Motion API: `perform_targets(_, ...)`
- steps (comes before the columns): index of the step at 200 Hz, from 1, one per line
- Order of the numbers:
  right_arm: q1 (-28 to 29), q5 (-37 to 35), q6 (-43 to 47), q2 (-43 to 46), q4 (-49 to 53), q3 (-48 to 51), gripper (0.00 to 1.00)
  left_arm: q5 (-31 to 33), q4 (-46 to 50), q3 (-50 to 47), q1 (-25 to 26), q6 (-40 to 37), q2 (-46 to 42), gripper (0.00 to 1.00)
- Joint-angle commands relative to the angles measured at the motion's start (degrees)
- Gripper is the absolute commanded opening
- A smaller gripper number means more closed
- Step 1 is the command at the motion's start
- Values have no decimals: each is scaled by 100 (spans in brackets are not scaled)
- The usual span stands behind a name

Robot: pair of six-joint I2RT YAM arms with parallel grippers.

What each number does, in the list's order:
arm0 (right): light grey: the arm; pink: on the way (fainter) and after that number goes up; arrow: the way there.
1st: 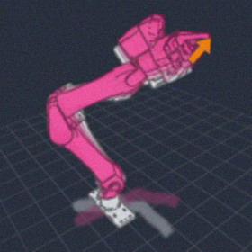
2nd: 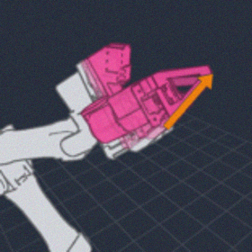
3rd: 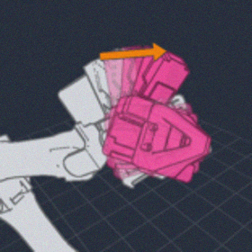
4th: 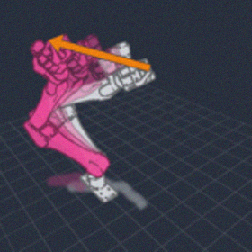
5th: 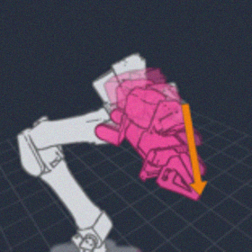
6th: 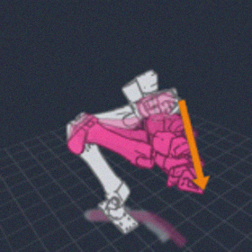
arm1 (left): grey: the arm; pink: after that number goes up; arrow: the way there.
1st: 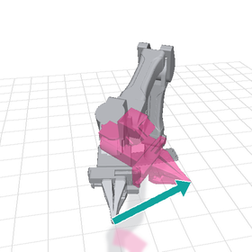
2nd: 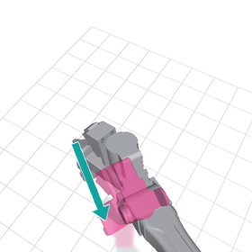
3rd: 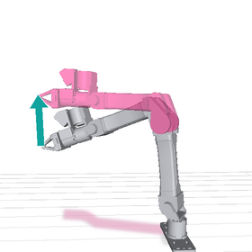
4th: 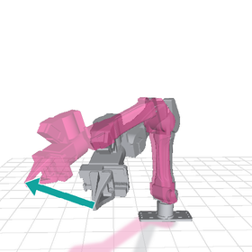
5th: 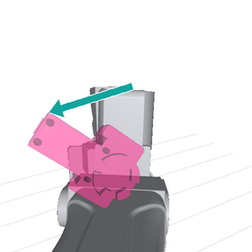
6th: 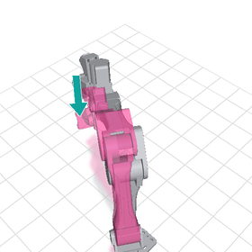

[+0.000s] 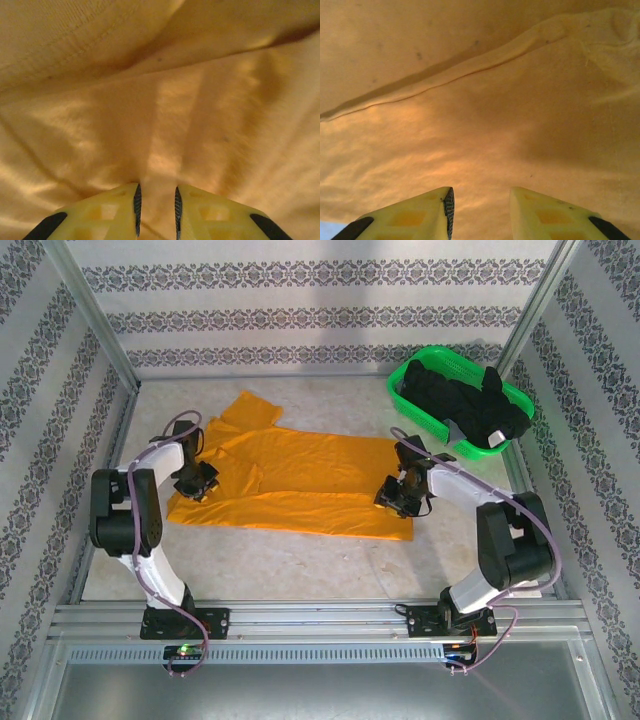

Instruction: Fold and stack the t-shirts

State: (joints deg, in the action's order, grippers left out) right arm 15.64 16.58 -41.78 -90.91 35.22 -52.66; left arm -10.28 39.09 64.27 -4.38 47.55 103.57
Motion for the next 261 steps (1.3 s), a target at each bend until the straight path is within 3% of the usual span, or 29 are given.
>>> perform_targets(1,127,-439,137,-357,173,-107,36,-27,-297,-161,-118,488,161,24)
perform_targets(63,768,-744,359,-928,803,-226,37,375,-350,-1932,-902,1095,-992,22)
perform_targets(120,1673,-586,335,-963,1035,-26,37,766,157,-2631,-1584,981,-2034,21)
perform_targets(154,1919,-412,302,-924,1109,82,37,920,279,-3076,-1795,1081,-2561,20)
perform_targets(222,2140,-4,224,-567,1034,375,37,971,355,-3436,-2049,896,-3234,20)
perform_targets(261,1923,-454,249,406,818,-172,39,861,503,-2316,-1843,702,-3198,29)
